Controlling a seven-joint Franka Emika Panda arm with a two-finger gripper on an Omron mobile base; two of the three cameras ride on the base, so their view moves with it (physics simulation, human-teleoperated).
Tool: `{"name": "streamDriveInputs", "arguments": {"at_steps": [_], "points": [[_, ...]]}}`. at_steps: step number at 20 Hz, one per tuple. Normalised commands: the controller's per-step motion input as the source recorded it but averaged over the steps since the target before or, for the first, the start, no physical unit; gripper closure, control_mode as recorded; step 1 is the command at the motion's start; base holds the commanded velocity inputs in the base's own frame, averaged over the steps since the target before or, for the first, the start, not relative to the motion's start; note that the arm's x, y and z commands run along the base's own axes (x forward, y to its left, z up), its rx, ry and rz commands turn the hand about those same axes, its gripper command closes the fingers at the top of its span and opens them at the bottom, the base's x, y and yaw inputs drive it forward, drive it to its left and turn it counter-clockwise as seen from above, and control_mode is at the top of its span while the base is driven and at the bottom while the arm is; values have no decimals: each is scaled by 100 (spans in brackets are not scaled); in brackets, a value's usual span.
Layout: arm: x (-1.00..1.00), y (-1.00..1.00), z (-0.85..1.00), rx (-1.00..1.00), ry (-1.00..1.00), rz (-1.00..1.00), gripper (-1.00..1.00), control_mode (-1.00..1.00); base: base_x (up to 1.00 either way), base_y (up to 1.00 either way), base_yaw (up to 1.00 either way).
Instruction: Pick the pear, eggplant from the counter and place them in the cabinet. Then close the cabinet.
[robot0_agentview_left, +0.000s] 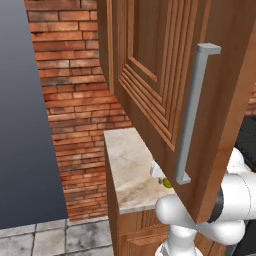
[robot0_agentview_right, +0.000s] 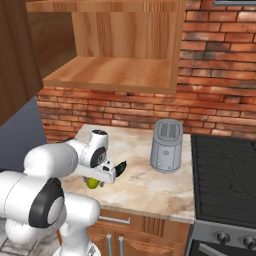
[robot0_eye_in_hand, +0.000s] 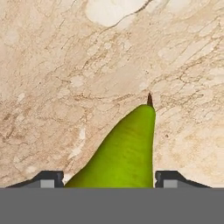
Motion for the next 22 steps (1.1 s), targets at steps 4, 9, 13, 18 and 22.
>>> {"name": "streamDriveInputs", "arguments": {"at_steps": [4,9,13,18,22], "points": [[-52,-9,-1,-2,-7,2,100,-100,0,0,0],[-31,-21,63,-5,-23,0,100,-100,0,0,0],[-14,-26,100,0,-20,0,100,-100,0,0,0],[-1,-13,100,0,-14,0,100,-100,0,0,0],[0,-3,100,0,-15,0,100,-100,0,0,0]]}}
